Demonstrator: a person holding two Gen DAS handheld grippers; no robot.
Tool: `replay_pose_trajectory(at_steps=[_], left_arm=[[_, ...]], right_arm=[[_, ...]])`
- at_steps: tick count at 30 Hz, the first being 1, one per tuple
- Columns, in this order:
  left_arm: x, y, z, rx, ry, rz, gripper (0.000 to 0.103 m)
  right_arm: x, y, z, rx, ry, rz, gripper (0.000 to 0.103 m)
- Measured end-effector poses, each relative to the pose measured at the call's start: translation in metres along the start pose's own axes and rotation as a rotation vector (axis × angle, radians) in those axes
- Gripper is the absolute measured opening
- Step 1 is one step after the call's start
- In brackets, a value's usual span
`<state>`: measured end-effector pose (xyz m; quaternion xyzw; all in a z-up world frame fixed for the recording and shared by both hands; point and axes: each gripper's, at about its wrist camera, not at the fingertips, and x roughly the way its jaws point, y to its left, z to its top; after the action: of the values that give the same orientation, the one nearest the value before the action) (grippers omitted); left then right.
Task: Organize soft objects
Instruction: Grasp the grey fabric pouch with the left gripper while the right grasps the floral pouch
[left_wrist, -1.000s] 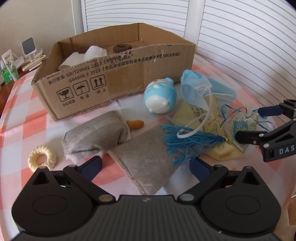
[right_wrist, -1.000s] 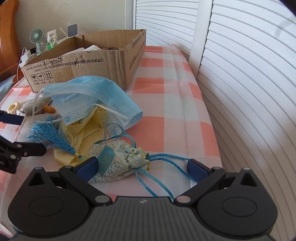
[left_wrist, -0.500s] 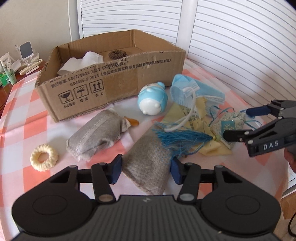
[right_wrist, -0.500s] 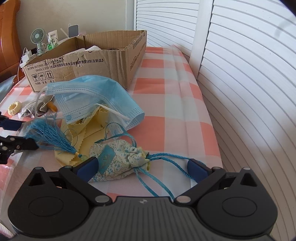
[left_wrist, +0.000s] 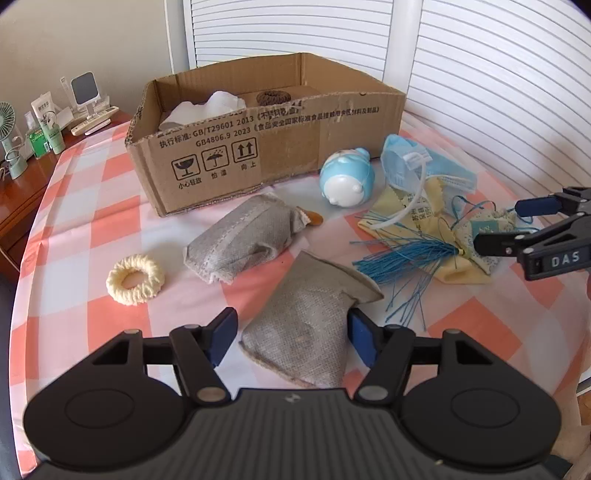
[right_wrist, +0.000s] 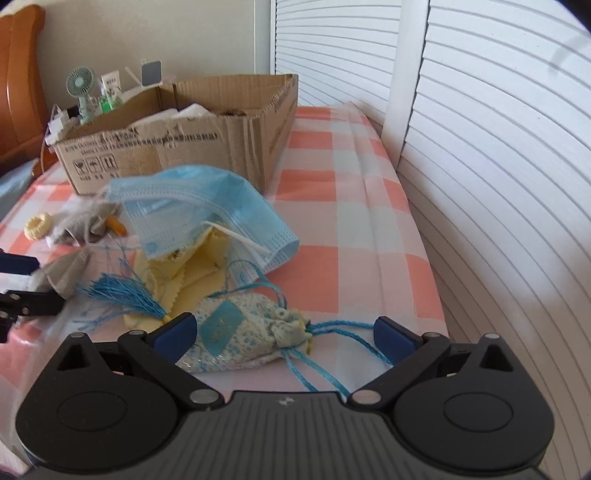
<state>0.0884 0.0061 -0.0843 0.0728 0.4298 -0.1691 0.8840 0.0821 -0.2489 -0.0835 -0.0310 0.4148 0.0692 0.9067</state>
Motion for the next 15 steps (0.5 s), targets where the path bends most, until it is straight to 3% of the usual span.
replay_pose_trajectory(at_steps=[6,15], left_arm=[[0.004,0.001,0.002,0.006,0.002,0.001,0.072],[0.008,-0.001,0.002,0.003,-0.002,0.003,0.077]], right_arm=[[-0.002,0.005,0.002,-0.090,-0.012,0.037,0.101],[0.002,0.022,-0.004,-0.187,-0.003,0.055,0.078]])
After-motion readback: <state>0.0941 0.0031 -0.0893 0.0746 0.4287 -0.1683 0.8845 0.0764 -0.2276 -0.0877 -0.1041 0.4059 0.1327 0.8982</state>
